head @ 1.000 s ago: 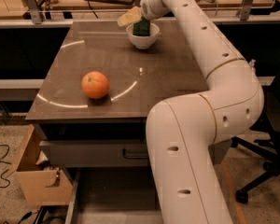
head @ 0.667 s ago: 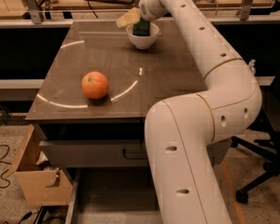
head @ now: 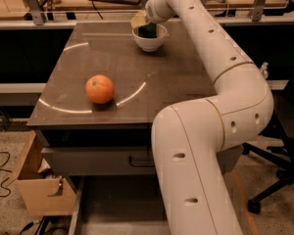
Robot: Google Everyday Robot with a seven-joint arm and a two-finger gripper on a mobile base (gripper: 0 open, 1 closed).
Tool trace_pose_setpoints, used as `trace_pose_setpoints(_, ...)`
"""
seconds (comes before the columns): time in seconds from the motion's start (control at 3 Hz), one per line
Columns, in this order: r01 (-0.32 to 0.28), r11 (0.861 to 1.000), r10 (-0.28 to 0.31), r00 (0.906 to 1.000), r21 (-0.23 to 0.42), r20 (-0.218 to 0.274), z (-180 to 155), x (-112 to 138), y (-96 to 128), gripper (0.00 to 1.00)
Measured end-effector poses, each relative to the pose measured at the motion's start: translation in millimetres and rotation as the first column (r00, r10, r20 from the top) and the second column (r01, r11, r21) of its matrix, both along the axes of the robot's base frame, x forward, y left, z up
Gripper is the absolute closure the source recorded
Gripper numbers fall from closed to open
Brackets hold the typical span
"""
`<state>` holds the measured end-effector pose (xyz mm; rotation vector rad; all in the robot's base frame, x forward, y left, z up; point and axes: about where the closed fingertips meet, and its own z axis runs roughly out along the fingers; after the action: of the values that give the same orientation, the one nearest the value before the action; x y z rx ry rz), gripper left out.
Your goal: Pick sponge from white bowl and place on counter
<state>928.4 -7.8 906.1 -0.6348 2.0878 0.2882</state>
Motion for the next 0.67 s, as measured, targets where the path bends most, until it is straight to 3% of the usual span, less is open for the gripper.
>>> trace_pose_setpoints(0.67, -0.005, 1.0, 0.005, 0.9999, -0.002, -0.009, -7.6, 1.1, 4.6, 0.95)
